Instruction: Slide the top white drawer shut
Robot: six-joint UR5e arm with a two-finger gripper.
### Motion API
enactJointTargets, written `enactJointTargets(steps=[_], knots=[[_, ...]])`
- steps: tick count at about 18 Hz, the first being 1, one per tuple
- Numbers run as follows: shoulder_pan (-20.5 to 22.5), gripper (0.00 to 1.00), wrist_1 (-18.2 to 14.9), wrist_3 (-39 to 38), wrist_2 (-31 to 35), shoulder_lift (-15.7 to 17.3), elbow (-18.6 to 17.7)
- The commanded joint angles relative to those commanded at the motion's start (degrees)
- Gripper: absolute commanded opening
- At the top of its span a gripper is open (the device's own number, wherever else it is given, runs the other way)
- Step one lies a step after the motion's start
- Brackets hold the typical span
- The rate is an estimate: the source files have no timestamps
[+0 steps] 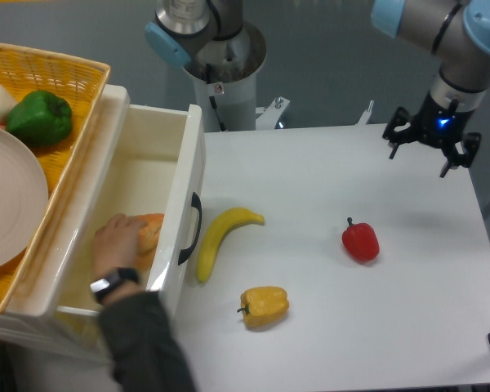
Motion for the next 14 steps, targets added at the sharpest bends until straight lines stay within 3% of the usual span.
enactJointTargets(steps=[10, 14], knots=[[-0.4, 1.00, -0.1, 11.9, 3.5, -0.7, 2.2], [0.0, 1.00, -0.2, 12.5, 3.8, -0.8, 2.2]])
